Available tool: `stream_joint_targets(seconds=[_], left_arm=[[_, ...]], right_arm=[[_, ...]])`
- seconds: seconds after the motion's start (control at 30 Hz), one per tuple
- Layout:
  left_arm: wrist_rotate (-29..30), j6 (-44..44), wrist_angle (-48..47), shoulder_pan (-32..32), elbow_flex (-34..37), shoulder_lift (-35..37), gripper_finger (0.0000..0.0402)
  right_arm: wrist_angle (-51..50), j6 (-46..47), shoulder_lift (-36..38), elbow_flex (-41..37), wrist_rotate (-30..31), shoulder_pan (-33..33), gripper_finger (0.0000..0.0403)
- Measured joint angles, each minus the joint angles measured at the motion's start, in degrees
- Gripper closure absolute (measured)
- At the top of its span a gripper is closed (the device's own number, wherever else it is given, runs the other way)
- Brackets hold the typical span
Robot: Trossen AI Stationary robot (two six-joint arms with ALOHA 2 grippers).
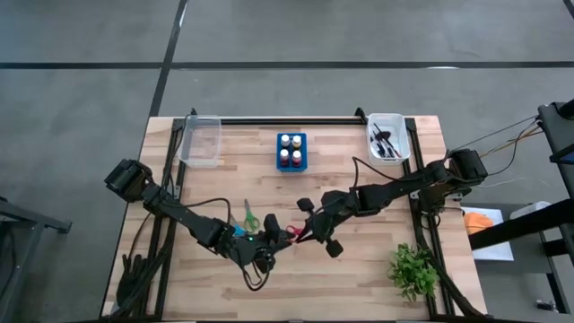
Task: Pick & Place Paint Supplies
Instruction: Put the red scissors into the transparent bin
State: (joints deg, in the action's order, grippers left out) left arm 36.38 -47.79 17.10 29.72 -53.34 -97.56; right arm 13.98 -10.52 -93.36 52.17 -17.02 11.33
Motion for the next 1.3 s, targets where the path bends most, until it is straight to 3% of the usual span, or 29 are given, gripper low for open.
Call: stream_joint_targets(seconds=[0.27,1.17,1.3], left_arm=[[-0.33,-0.20,-0.88,-1.21,0.06,0.00,0.0378],[0.10,1.43,-3.95,-1.47,-1.28,0.05,0.0378],[0.16,1.77,-4.56,-1.47,-1.64,0.07,0.0378]], right_arm=[[-0.27,0.02,0.00,-0.03,-0.28,0.13,0.0392],[-0.39,1.33,1.07,-0.07,0.30,0.15,0.0392],[-0.77,1.41,1.38,-0.05,0.40,0.15,0.0374]])
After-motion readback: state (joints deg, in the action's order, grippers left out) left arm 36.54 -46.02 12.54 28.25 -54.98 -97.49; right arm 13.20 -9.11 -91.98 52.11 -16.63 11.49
